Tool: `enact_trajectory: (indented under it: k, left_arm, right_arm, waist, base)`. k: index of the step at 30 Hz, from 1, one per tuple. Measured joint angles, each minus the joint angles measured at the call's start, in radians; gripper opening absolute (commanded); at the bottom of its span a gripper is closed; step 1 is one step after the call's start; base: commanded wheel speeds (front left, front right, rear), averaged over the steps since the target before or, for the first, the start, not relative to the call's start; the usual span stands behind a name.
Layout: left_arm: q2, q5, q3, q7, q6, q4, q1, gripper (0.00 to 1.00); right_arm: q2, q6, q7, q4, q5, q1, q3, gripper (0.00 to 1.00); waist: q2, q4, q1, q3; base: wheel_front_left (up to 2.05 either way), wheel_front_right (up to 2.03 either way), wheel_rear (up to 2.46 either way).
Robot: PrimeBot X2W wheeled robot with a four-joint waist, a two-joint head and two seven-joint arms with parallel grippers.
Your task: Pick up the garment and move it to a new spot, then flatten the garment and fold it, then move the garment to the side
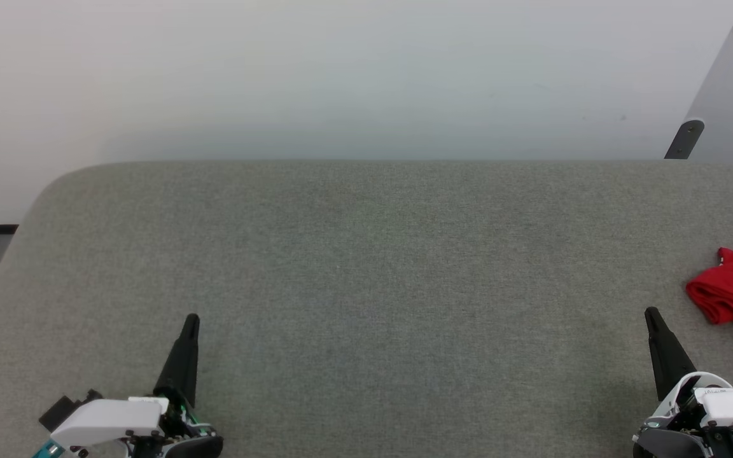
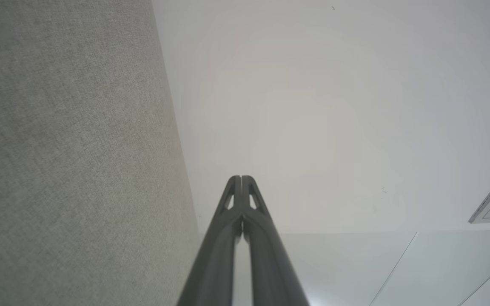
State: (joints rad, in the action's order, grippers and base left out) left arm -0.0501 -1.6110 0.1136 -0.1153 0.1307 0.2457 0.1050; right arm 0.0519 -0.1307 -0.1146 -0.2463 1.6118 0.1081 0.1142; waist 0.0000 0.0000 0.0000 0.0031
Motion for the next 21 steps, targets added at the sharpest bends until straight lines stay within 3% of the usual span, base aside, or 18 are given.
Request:
enact_trajectory:
  k: [21]
  left_arm:
    - [0.000,0.000,0.000,0.000,0.000,0.000,0.000,0.00]
  right_arm:
    - [0.000,0.000,0.000,0.000,0.000,0.000,0.000,0.00]
  waist:
    - [0.0000,0.000,0.0000,0.000]
  base:
    - [0.00,0.00,0.00]
